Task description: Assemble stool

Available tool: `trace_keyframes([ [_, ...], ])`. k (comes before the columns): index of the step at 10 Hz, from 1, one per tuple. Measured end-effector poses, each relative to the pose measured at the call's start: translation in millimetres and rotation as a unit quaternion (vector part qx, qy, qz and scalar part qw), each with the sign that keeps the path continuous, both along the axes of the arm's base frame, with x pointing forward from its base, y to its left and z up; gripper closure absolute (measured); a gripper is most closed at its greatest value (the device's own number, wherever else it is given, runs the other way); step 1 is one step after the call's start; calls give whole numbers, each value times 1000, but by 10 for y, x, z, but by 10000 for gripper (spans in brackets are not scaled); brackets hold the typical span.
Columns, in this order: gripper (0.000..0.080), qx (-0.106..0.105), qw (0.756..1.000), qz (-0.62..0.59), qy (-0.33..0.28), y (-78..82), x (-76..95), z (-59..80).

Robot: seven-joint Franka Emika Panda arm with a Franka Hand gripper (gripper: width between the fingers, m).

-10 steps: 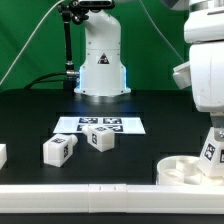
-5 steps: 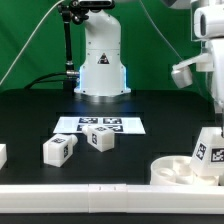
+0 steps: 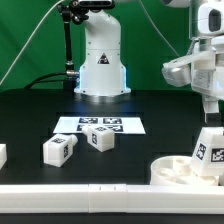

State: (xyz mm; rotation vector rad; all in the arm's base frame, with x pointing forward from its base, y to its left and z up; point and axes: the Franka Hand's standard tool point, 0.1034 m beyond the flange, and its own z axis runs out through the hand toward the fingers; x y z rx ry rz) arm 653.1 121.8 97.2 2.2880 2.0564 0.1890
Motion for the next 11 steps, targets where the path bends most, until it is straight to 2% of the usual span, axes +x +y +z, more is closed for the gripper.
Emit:
trace_keyframes([
  [2, 151, 0, 1000, -3, 0, 5, -38, 32],
  [3, 151, -1, 1000, -4, 0, -5, -1, 121],
  [5, 151, -1, 1000, -6, -1, -19, -11, 137],
  [11, 151, -1, 1000, -14, 15, -131, -118, -158],
])
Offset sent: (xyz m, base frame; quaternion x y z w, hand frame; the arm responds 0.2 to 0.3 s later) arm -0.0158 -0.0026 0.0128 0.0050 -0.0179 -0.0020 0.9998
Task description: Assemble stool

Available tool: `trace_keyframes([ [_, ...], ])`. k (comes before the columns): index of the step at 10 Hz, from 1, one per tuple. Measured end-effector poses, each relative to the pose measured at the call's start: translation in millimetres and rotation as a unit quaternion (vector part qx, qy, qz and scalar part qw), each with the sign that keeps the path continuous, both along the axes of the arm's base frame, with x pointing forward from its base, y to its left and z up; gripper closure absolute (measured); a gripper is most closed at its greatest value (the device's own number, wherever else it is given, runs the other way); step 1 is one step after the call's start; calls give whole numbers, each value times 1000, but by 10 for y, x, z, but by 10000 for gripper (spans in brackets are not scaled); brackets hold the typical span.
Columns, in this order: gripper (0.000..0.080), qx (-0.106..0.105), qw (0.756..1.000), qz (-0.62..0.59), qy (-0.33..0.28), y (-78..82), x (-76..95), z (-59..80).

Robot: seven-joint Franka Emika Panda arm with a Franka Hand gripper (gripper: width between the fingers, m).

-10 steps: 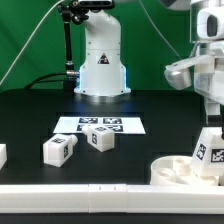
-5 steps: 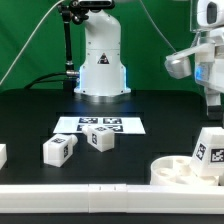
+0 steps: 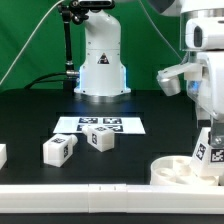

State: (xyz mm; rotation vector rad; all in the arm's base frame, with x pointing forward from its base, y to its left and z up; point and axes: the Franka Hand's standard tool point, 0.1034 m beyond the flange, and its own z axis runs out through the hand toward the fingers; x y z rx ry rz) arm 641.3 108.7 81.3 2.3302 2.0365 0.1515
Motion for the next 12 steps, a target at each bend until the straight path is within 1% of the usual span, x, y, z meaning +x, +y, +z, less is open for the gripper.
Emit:
trace_keyframes([
  [1, 187, 0, 1000, 0, 2, 0, -8, -19],
  [2, 187, 0, 1000, 0, 2, -1, -7, -21],
  [3, 419, 0, 1000, 0, 1, -2, 0, -17],
  [4, 419, 0, 1000, -1, 1, -6, 2, -17],
  [5, 459, 0, 1000, -1, 1, -8, 1, -19],
  [9, 459, 3, 1000, -27, 2, -11, 1, -20],
  [12, 459, 16, 987, -157, 10, -44, -4, -28],
])
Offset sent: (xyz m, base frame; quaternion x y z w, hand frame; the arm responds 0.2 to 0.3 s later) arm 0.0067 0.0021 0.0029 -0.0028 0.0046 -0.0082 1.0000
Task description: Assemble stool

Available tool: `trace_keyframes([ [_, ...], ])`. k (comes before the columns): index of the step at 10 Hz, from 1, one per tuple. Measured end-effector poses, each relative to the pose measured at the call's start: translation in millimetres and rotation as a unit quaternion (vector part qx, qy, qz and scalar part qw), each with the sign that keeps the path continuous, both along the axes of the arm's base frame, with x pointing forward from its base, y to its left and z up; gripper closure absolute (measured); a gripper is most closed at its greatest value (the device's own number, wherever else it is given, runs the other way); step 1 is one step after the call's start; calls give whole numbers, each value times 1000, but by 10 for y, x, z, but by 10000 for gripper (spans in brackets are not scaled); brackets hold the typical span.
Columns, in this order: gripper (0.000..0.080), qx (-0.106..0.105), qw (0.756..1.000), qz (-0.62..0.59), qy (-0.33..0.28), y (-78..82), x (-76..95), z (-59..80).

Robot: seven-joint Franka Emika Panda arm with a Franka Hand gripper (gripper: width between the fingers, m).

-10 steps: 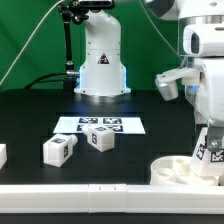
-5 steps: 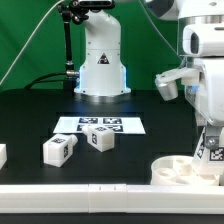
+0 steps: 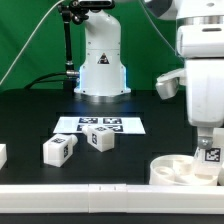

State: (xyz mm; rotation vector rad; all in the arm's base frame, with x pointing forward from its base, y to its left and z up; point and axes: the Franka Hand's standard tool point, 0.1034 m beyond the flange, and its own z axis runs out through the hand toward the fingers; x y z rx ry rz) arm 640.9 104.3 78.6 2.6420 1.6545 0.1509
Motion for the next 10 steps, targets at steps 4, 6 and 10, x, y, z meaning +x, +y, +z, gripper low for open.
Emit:
trace_keyframes([
  [4, 459, 35, 973, -227, 12, -6, -2, -6],
  [6, 459, 42, 955, -292, 16, 11, -6, -8],
  [10, 459, 58, 902, -428, 26, 37, -11, -10],
])
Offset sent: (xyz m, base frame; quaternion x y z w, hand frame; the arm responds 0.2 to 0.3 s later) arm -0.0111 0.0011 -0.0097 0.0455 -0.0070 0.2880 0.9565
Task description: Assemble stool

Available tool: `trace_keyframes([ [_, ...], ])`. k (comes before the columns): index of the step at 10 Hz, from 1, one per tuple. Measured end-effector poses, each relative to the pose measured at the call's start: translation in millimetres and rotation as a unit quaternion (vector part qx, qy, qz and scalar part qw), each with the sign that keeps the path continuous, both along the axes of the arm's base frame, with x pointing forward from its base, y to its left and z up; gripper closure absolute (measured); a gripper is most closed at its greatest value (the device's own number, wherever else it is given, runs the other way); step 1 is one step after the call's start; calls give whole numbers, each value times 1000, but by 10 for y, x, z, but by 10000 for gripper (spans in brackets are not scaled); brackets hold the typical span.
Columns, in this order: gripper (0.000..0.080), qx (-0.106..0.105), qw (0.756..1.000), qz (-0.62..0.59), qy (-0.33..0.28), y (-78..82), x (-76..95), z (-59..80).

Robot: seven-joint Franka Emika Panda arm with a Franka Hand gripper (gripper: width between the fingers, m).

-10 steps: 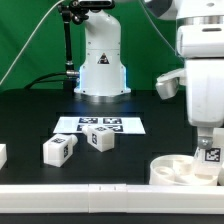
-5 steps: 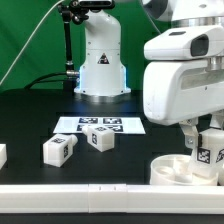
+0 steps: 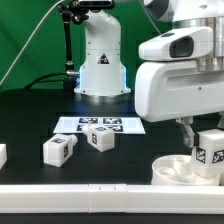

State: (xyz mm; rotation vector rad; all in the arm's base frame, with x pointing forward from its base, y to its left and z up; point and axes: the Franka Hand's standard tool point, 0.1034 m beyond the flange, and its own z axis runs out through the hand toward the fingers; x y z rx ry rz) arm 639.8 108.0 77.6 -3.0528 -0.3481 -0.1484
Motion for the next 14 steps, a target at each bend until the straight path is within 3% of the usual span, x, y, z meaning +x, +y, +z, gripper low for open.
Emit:
trace_keyframes([
  [4, 459, 30, 986, -161, 13, 65, -8, -6],
  [8, 459, 55, 932, -357, 30, 108, -39, -14],
  [14, 459, 91, 793, -598, 67, 178, -55, -18],
])
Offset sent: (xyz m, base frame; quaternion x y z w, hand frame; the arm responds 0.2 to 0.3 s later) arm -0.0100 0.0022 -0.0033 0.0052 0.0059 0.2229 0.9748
